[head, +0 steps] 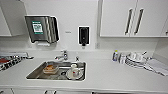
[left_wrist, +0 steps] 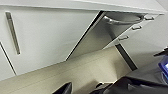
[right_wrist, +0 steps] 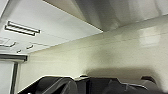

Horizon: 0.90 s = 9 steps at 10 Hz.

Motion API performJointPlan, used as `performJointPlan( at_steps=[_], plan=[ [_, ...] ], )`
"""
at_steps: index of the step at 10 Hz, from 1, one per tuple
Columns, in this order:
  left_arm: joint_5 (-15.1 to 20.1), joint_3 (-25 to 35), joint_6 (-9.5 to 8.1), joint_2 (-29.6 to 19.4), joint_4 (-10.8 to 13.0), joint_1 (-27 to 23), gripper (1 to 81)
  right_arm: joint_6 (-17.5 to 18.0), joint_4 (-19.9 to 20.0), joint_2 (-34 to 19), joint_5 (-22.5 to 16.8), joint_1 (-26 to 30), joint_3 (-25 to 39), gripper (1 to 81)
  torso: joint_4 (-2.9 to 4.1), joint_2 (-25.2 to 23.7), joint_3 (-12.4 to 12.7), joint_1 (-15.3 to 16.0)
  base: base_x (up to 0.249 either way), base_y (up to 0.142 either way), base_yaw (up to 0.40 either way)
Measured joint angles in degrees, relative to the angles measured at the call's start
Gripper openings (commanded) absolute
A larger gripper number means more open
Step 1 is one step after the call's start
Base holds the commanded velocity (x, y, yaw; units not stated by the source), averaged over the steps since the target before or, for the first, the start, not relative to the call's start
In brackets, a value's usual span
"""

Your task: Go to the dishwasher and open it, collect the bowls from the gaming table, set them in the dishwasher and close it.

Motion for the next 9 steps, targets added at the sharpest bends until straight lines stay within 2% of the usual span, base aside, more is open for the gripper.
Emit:
performJointPlan(
  at_steps=[4,7,9],
  plan=[
    [-0.16,-0.09,0.00,0.83,0.01,-0.05,81.1,0.00,0.00,-0.05,0.13,0.22,0.00,81.1,0.00,-7.69,-7.39,4.92,0.000,0.000,0.000],
    [-0.63,-0.09,-0.01,1.35,0.04,-2.11,81.1,0.01,0.00,-0.35,0.13,0.80,0.04,81.1,0.00,-8.53,-8.26,5.64,0.000,0.000,0.000],
    [-1.48,-0.09,0.27,4.19,0.10,-2.23,81.1,0.01,0.00,-0.77,0.20,0.80,0.04,81.1,0.00,-8.50,-8.26,5.66,0.000,0.000,0.000]
  ],
)
